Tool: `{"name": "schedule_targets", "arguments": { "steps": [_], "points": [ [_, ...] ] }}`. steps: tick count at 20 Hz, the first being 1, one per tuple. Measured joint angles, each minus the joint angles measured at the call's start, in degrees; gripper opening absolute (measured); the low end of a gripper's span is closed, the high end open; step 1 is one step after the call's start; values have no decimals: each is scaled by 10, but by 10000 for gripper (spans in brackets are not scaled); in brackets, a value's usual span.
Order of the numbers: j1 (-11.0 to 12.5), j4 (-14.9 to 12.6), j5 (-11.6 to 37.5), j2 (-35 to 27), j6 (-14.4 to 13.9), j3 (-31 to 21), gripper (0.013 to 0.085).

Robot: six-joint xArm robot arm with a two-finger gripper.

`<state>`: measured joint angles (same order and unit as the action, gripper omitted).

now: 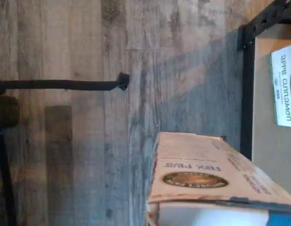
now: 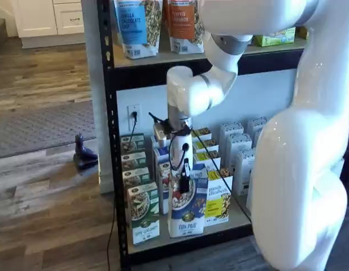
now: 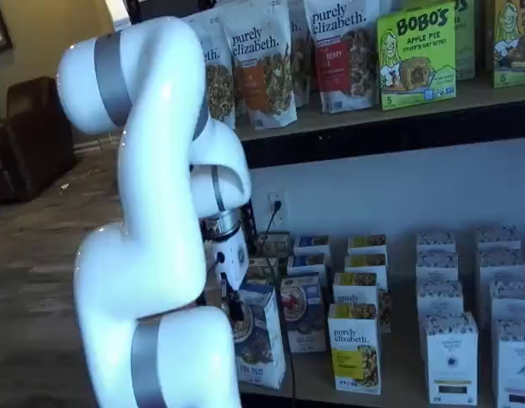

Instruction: Pick up the blue and white box that is on the bottom shelf, the second box from the left

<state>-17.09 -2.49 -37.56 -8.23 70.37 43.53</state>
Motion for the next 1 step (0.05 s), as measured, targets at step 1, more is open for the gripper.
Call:
{"name": "schedule_targets", "arguments": {
  "steps": [1],
  "points": [
    [0,0,-5,7,0,-4,490]
  ]
}}
